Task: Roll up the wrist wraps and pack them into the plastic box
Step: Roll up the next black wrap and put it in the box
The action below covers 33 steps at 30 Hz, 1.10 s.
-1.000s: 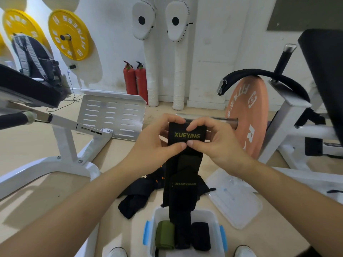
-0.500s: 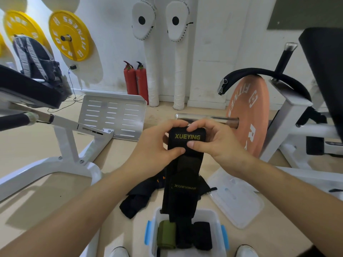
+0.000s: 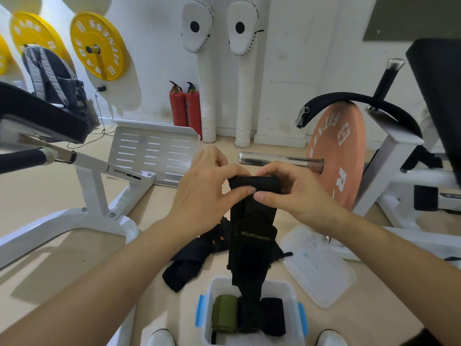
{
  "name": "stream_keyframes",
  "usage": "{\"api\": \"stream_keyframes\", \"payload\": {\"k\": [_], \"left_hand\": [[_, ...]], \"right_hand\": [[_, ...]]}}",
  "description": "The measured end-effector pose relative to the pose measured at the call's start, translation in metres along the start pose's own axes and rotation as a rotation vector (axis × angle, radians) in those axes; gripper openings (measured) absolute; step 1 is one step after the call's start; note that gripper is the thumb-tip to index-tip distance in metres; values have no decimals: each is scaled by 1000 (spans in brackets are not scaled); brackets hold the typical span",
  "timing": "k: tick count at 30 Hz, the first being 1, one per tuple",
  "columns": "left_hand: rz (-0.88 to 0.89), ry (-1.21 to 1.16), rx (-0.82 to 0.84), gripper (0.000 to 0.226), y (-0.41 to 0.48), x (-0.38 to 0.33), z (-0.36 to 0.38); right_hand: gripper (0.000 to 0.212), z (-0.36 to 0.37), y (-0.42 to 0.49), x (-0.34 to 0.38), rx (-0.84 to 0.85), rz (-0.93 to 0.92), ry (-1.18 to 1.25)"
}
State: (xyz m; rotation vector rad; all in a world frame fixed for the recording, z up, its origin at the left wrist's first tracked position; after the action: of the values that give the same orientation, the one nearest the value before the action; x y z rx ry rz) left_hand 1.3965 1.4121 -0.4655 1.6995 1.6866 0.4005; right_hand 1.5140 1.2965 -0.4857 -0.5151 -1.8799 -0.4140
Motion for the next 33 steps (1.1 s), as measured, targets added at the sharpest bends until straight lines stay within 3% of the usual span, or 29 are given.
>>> {"api": "stream_keyframes", "payload": {"k": [3,7,9,15,20,23,27,31,33], "left_hand": [[-71,-195,8,15,-2,2,4],[-275,-396,-54,5,-6,12,10],[-392,-465,-116,9,-10,17,12],[-498,-717,-225,15,-11,9,16],[-390,-712,-142,27,-9,-3,17],[-354,-667,-88,40,-10,-3,21],[-217,-480,-24,32,-9,-5,15],[-153,-422,-188,37,-8,1,-4],[-200,-504,-180,46,-6,5,-2]], "right_hand": [[26,-4,0,0,-67,-19,-87],[34,-15,-9,10,-420,-125,-358],[31,-10,-15,16,-502,-177,-412],[58,19,-14,1,-235,30,-10],[39,6,-14,3,-245,38,285],[32,2,-12,2,-274,48,281],[30,-11,-5,-3,-216,71,277],[29,-19,0,2,-102,31,229],[29,-20,0,4,-66,2,220]]}}
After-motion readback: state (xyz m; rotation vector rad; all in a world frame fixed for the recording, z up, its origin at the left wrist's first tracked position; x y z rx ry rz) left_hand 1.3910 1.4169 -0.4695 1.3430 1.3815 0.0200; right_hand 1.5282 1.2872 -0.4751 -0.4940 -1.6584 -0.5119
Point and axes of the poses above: each hand's wrist, its own y-axis towards the middle knuckle, its own z-axis out of the palm, x = y × z, the point moved 8 cm from there along y, towards the middle knuckle, and after that the axes turned 15 degrees about z, right-handed, at the moved point
